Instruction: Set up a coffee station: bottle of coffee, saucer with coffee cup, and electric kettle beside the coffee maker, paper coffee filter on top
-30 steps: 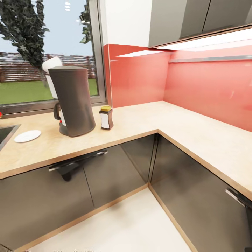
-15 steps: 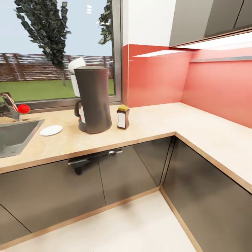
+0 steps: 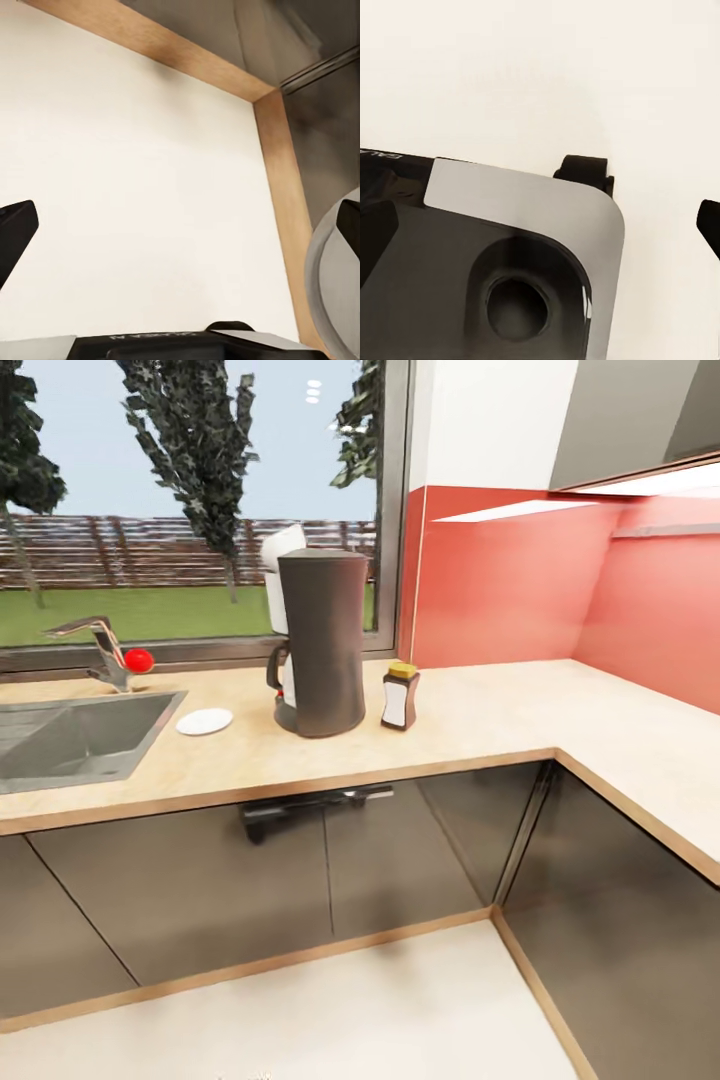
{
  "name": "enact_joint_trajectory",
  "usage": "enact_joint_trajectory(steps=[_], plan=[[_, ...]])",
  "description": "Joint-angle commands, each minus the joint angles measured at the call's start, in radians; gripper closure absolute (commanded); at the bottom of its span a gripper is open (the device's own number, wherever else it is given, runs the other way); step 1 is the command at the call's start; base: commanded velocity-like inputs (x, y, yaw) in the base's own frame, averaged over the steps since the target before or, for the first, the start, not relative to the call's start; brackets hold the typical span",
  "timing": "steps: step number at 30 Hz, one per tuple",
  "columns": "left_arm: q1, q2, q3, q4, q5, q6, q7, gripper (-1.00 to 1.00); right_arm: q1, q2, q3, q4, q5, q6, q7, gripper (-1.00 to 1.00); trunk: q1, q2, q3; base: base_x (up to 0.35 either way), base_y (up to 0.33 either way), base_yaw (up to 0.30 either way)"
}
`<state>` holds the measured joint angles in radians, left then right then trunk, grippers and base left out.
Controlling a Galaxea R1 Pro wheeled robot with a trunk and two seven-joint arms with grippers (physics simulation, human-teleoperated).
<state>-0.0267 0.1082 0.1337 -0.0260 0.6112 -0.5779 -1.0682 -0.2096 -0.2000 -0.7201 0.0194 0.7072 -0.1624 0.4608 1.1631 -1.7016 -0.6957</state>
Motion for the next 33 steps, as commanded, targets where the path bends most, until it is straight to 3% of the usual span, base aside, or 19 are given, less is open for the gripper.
enact_joint_trajectory(steps=[1, 33], plan=[[-0.001, 0.000, 0.008, 0.001, -0.005, -0.003, -0.003, -1.00, -0.001, -0.001, -0.008, 0.002, 0.009, -0.005, 0.001, -1.00, 0.000, 0.000, -0.001, 0.000, 0.000, 0.272], [-0.001, -0.001, 0.012, 0.000, -0.006, -0.003, -0.003, -1.00, -0.001, -0.001, -0.005, 0.002, 0.009, -0.005, 0.001, -1.00, 0.000, 0.000, -0.001, 0.000, 0.000, 0.273]])
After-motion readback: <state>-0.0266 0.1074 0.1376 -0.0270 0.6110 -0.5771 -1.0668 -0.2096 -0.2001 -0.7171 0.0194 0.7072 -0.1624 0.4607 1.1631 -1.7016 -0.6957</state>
